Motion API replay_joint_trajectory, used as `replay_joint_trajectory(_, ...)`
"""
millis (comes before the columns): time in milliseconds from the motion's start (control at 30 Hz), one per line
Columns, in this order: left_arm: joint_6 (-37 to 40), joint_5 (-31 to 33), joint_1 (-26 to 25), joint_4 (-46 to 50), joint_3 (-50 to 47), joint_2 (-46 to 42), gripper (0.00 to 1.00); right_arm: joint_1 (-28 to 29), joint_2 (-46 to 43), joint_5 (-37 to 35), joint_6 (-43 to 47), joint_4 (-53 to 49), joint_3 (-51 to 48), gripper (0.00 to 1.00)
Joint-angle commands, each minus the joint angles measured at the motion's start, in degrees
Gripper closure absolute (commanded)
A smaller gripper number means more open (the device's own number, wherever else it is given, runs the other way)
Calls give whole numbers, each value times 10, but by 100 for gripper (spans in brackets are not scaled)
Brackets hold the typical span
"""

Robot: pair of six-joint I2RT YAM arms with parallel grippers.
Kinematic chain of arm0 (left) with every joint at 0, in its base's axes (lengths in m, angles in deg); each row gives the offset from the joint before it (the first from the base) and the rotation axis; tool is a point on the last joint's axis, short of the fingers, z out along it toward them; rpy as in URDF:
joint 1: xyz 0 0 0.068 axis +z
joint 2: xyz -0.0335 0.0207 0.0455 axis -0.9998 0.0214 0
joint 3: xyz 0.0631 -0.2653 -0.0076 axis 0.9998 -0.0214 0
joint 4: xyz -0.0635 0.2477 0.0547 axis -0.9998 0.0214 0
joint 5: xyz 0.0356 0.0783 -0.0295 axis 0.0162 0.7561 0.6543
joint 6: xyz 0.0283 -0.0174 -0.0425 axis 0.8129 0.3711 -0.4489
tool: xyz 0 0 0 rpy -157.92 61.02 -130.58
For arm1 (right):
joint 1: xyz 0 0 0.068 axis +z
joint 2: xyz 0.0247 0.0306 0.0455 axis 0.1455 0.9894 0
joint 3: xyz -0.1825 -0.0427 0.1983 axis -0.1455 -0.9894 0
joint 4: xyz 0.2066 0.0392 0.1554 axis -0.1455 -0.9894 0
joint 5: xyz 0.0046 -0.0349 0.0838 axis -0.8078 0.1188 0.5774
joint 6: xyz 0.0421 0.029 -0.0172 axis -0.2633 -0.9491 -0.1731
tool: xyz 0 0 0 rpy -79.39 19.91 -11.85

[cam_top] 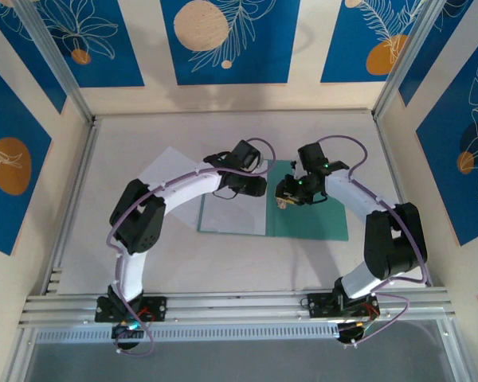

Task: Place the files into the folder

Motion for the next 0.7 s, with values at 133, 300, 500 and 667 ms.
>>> replay_joint_trajectory(133, -28, 36, -38, 15, 26, 36, 57, -72, 29, -11, -3, 4, -16, 68)
replay_joint_trajectory(300, -48, 82, -85, 44, 81, 76, 60, -139, 17, -1, 2, 11, -47, 68)
replay_joint_trajectory(500, -82, 135, -116, 64, 129, 113, 64, -174, 33, 26, -2, 38, -81, 68)
replay_joint_trajectory(667, -110, 178, -133, 91, 172, 150, 65, -173, 69, 40, -5, 36, -77, 72)
